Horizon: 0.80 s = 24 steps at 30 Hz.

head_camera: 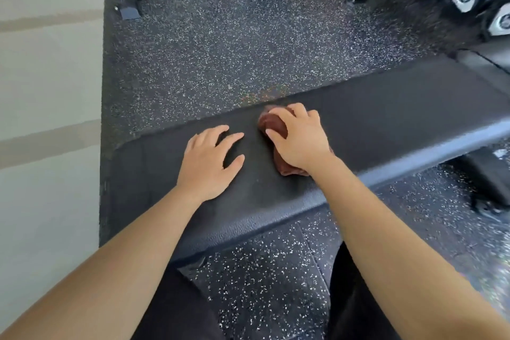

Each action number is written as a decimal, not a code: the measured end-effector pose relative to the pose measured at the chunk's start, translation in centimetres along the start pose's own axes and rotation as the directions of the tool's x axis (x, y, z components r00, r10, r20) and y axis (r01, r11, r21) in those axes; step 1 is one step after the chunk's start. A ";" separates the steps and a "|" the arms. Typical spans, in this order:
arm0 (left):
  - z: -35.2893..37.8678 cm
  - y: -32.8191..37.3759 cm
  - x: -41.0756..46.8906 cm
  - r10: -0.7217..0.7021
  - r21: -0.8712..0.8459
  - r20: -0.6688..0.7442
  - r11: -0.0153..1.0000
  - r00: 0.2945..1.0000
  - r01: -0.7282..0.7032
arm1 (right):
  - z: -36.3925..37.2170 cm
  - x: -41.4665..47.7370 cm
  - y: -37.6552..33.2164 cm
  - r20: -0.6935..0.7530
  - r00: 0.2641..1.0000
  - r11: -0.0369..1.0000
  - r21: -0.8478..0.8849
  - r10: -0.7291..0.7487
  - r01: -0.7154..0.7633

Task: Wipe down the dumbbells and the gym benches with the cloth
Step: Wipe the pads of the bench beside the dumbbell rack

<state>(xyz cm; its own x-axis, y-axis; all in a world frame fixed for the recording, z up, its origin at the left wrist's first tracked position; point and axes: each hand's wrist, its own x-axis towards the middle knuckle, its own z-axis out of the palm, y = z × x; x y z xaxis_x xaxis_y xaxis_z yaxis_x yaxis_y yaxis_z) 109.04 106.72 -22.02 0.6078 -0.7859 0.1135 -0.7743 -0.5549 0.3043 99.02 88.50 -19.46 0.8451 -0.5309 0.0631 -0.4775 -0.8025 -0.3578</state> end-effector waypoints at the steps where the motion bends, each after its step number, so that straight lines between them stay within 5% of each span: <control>1: -0.1 0.0 -0.2 0.008 -0.012 0.014 1.000 1.000 -0.008 | 0.0 -1.5 -0.7 0.001 1.000 1.000 0.011 0.003 -0.003; 7: -0.5 -0.3 0.0 -0.001 -0.123 -0.011 0.992 1.000 0.000 | 1.1 -8.9 -4.0 -0.074 0.993 0.993 0.069 0.097 -0.092; 17: 0.2 -0.3 0.3 -0.031 -0.095 -0.091 0.995 0.995 0.022 | 2.1 0.7 -3.7 -0.072 0.986 0.985 0.102 0.147 -0.139; 24: -1.4 -1.1 -0.9 -0.040 -0.093 -0.023 0.995 0.999 0.038 | 2.4 -4.5 -5.8 -0.038 0.996 0.995 0.062 0.077 -0.075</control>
<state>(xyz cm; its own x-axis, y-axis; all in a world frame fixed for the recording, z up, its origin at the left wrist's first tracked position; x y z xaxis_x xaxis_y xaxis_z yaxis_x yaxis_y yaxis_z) 109.55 108.42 -21.12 0.6425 -0.7563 0.1233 -0.7310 -0.5567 0.3947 98.56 96.18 -19.89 0.7957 -0.6015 0.0709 -0.5236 -0.7420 -0.4187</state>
